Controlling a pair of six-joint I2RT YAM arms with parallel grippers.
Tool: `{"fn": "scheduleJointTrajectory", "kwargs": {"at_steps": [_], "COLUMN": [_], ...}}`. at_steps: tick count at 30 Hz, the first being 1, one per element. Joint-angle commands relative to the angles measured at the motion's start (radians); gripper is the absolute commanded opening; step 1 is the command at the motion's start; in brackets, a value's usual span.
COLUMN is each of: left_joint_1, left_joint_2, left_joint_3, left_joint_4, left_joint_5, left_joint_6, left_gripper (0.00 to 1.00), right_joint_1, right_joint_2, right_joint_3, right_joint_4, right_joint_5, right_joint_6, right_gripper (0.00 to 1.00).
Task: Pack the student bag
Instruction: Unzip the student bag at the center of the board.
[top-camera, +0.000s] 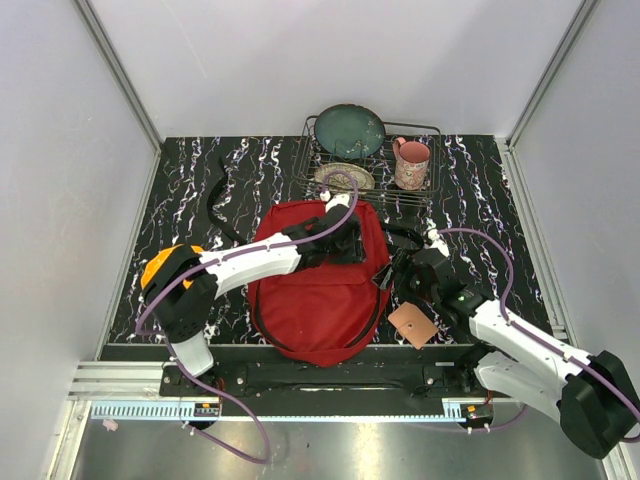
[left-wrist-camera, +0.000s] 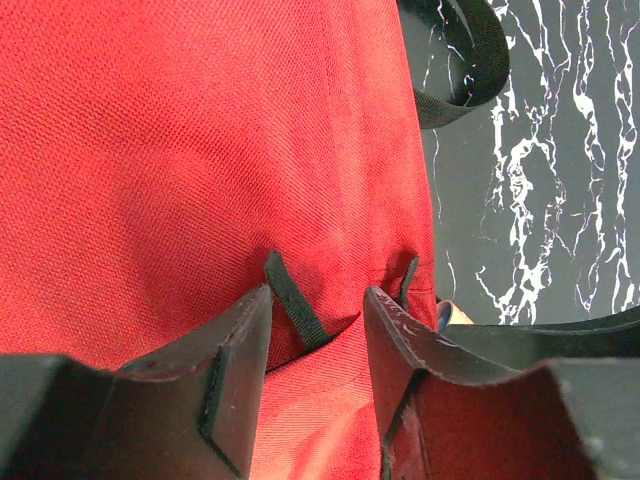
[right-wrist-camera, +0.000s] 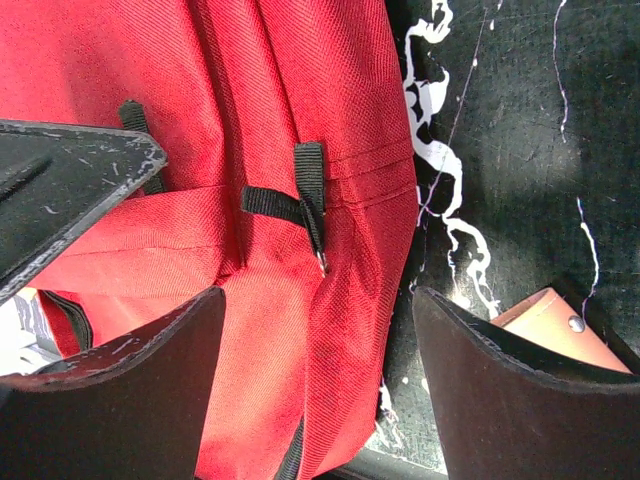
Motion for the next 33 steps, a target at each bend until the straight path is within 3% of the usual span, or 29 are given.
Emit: {"fn": "scheduleJointTrajectory", "kwargs": {"at_steps": [1,14,19,33], "left_joint_1": [0.004,0.004,0.003,0.003], "left_joint_2": [0.004,0.039,0.047,-0.057], "left_joint_3": [0.029,0.038,0.045,-0.050], "left_joint_4": [0.038,0.026,0.026,0.093], "left_joint_5": [0.006,-0.017,-0.015,-0.052], "left_joint_6": [-0.015,-0.015,-0.012,0.006], "left_gripper": [0.45,0.16,0.00,0.00], "right_joint_1": [-0.002,-0.002,-0.002,-0.002], "right_joint_2": [-0.026,-0.027,-0.034,-0.055], "right_joint_3": [-0.002,-0.001,-0.002,0.034], "right_joint_4": [0.007,0.001,-0.004,-0.001], "right_joint_5": [0.004,0.002,0.002,-0.031], "right_joint_6": [-0.002,-0.007,-0.007,-0.007], "right_gripper": [0.81,0.80,0.80,0.81]}}
